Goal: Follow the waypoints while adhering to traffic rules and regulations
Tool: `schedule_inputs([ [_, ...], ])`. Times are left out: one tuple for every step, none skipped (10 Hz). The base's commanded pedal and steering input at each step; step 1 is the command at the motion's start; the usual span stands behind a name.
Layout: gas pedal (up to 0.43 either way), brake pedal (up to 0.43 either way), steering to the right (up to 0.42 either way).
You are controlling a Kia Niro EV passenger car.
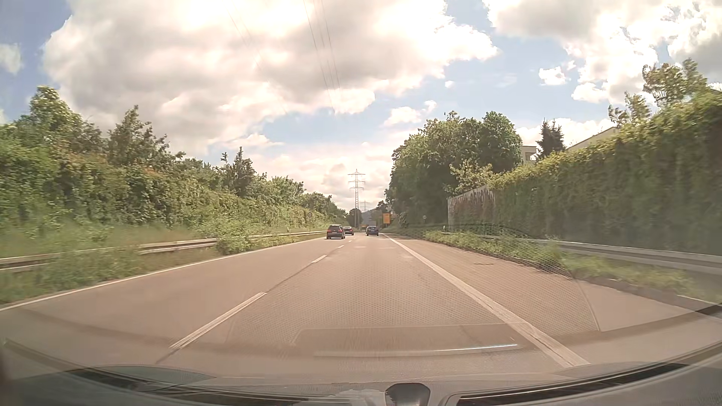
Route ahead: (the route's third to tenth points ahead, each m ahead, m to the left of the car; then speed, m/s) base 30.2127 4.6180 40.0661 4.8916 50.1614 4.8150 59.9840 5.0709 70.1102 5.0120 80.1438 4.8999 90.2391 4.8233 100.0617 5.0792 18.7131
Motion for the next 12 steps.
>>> schedule_inputs([
  [0.0, 0.0, 0.0],
  [0.0, 0.0, 0.0],
  [0.0, 0.0, 0.0],
  [0.0, 0.0, 0.0],
  [0.0, 0.0, 0.0],
  [0.0, 0.0, 0.0],
  [0.0, 0.0, 0.0],
  [0.0, 0.0, 0.0],
  [0.0, 0.0, 0.0],
  [0.0, 0.0, 0.0],
  [0.0, 0.0, 0.0],
  [0.0, 0.0, 0.0],
])
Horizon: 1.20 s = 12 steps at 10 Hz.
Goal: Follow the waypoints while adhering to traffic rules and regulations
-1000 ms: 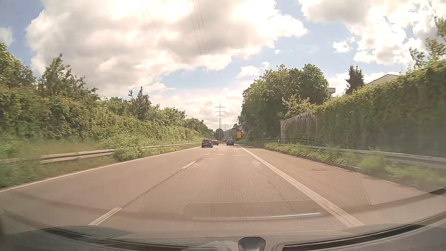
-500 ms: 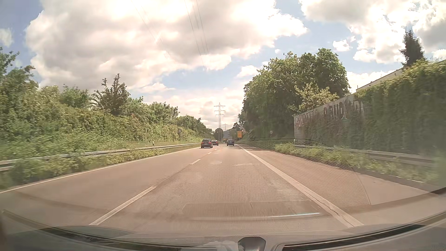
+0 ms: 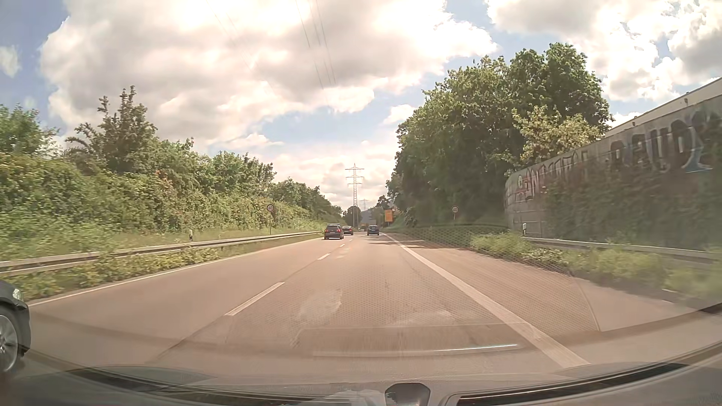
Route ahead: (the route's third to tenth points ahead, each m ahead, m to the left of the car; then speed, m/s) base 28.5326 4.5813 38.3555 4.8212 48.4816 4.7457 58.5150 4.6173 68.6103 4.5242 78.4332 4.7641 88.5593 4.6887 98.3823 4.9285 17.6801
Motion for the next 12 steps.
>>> schedule_inputs([
  [0.0, 0.0, 0.0],
  [0.0, 0.0, 0.0],
  [0.0, 0.0, 0.0],
  [0.0, 0.0, 0.0],
  [0.0, 0.0, 0.0],
  [0.0, 0.0, 0.0],
  [0.0, 0.0, 0.0],
  [0.0, 0.0, 0.0],
  [0.0, 0.0, 0.0],
  [0.0, 0.0, 0.0],
  [0.0, 0.0, 0.0],
  [0.0, 0.0, 0.0],
])
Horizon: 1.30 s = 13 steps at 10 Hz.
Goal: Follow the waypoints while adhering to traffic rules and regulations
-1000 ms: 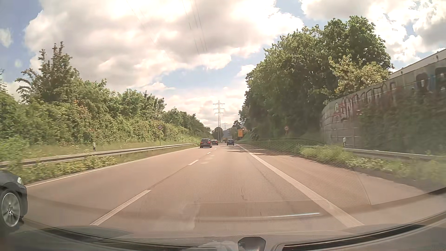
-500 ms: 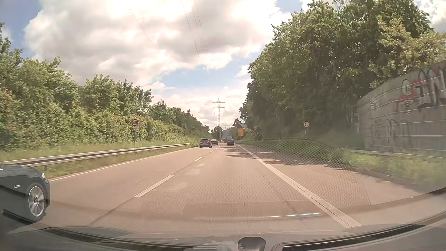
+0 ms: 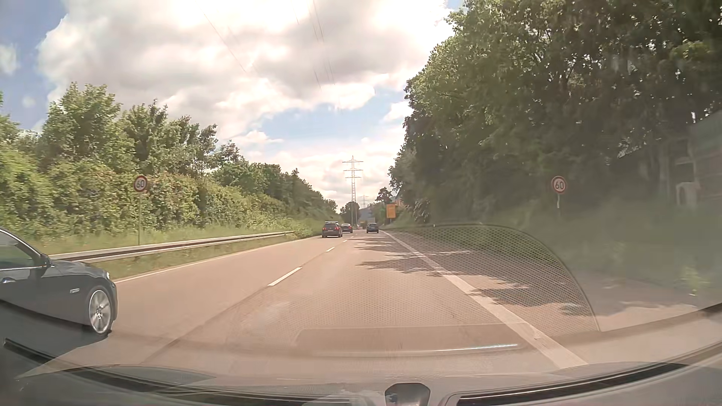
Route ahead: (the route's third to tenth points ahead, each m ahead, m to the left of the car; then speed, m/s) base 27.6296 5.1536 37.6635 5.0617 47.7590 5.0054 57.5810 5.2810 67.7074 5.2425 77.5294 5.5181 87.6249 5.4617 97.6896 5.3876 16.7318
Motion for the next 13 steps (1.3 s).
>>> schedule_inputs([
  [0.0, 0.0, 0.0],
  [0.0, 0.0, 0.0],
  [0.0, 0.0, 0.0],
  [0.0, 0.0, 0.0],
  [0.0, 0.0, 0.0],
  [0.0, 0.0, 0.0],
  [0.0, 0.0, 0.0],
  [0.0, 0.0, 0.0],
  [0.0, 0.0, 0.0],
  [0.0, 0.0, 0.0],
  [0.0, 0.0, 0.0],
  [0.0, 0.0, 0.0],
  [0.0, 0.0, 0.0],
])
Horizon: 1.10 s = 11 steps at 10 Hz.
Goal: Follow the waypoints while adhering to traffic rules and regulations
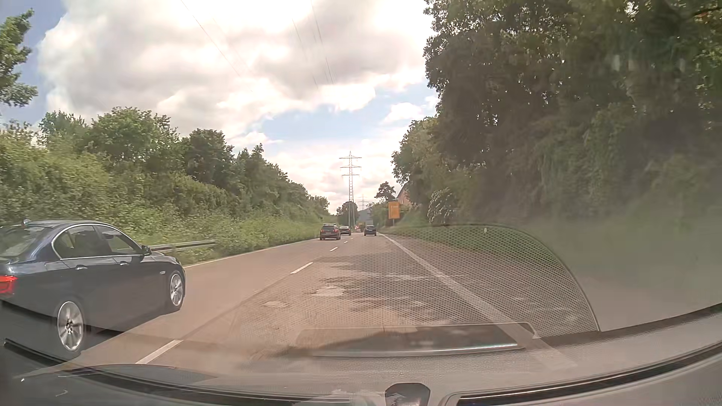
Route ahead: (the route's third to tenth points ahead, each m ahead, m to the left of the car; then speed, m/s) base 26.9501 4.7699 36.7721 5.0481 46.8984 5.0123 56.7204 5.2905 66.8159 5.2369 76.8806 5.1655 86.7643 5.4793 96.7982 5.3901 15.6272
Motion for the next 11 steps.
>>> schedule_inputs([
  [0.0, 0.0, 0.0],
  [0.0, 0.0, 0.0],
  [0.0, 0.0, 0.0],
  [0.0, 0.0, 0.0],
  [0.0, 0.0, 0.0],
  [0.0, 0.0, 0.0],
  [0.059, 0.0, 0.0],
  [0.067, 0.0, -0.001],
  [0.087, 0.0, -0.001],
  [0.087, 0.0, -0.001],
  [0.087, 0.0, 0.0],
])
